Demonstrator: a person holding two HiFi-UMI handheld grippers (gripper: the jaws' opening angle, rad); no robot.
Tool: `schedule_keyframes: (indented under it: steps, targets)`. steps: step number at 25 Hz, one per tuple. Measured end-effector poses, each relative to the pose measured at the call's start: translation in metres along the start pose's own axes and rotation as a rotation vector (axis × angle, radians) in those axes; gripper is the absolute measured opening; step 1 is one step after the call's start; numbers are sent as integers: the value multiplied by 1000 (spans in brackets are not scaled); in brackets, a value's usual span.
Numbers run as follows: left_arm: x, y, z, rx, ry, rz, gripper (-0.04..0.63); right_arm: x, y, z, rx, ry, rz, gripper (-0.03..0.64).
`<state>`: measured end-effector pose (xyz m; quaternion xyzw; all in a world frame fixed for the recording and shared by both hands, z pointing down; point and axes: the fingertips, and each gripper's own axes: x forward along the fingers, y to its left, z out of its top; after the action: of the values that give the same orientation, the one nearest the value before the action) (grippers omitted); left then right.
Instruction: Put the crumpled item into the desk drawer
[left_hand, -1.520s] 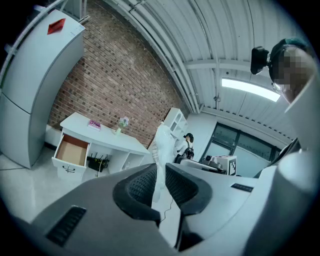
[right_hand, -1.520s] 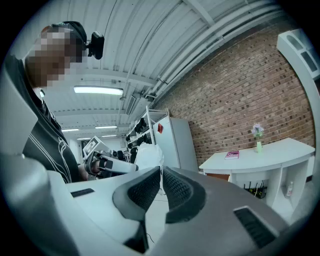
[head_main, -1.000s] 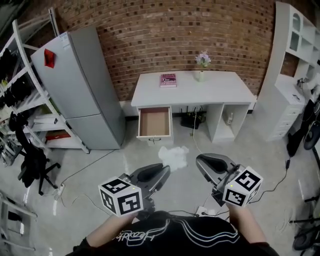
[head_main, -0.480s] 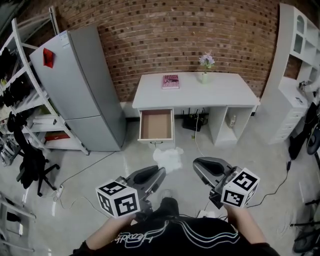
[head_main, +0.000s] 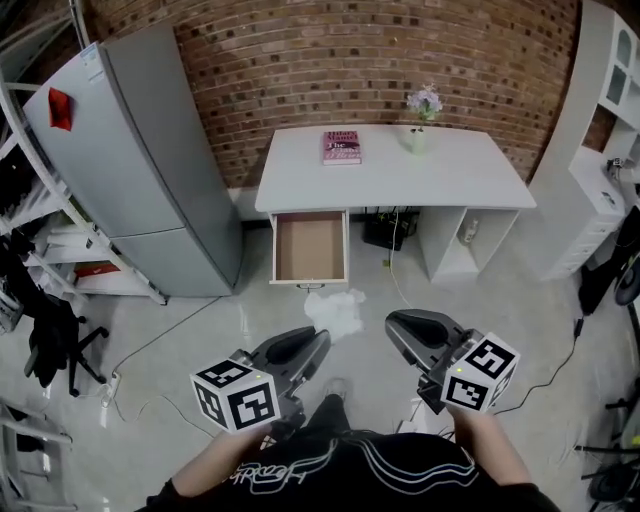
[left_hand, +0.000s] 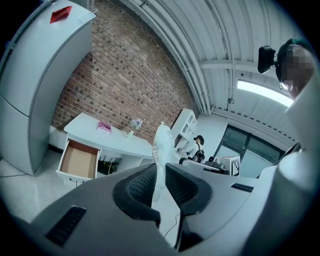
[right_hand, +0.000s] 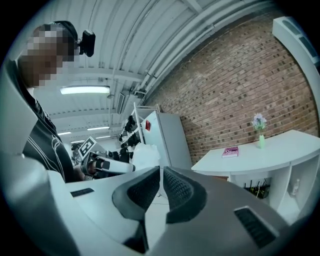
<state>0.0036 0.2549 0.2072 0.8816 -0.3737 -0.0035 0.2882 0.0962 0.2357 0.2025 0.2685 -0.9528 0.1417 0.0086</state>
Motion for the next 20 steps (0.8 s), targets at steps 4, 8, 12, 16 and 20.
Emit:
schedule_keyframes:
  steps: [4,8,12,16,20]
  targets:
    - [37,65,25,-44,44,-3,67,53,-52,-3,59,38,-35,51]
    - [83,131,51,-61,78,-2,67,105,-110,-5,99,74,-63,51]
    - [123,199,68,-93,111,6,67,160,-163,-6,125,104,-83,51]
    - [153,261,72,-122,148,9,67,207,-207,-16,134,149,-110,51]
    - [173,318,61,-166,182,33,67,241,-239,-37,163,192,-142,51]
